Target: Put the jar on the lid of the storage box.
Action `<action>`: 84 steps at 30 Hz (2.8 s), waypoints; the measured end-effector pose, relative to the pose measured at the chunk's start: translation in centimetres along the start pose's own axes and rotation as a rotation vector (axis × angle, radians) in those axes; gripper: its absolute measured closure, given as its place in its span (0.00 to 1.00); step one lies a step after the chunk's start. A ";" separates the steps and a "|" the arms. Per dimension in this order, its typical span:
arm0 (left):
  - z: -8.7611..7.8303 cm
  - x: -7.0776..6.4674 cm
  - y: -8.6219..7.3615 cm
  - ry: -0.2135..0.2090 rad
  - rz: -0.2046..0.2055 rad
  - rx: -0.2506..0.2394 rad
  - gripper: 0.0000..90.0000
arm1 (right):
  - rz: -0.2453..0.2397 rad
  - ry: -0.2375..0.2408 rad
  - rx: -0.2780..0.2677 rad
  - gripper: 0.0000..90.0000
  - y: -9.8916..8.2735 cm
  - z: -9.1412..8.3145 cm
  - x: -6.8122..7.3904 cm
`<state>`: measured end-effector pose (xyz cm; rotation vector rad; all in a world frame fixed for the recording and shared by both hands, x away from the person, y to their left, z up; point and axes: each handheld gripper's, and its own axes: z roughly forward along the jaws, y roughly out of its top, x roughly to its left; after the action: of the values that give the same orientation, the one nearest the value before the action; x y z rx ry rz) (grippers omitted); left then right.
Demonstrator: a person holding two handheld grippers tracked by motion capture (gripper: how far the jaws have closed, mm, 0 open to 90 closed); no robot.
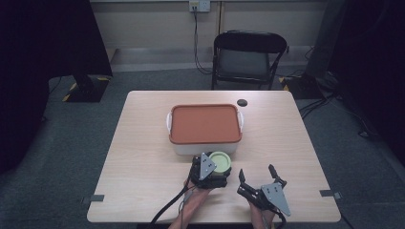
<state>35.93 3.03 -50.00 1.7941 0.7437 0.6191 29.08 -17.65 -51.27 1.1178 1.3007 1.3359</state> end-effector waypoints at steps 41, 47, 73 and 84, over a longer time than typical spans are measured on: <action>-5.0 1.9 4.3 0.020 -0.004 -0.069 0.13 | 0.000 -0.001 0.000 0.00 0.0 0.0 0.0; -5.9 2.6 5.1 0.027 -0.001 -0.081 0.13 | 0.000 -0.002 0.000 0.00 0.0 0.0 0.0; -7.3 5.4 7.4 0.095 -0.057 -0.137 0.13 | 0.000 -0.002 0.000 0.00 0.0 0.0 0.0; -7.5 7.0 8.5 0.148 -0.080 -0.151 0.13 | 0.000 -0.001 0.000 0.00 0.0 0.0 0.0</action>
<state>36.94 10.67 -39.10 1.5847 0.8421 0.7405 29.06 -17.64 -51.27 1.1183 1.2996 1.3355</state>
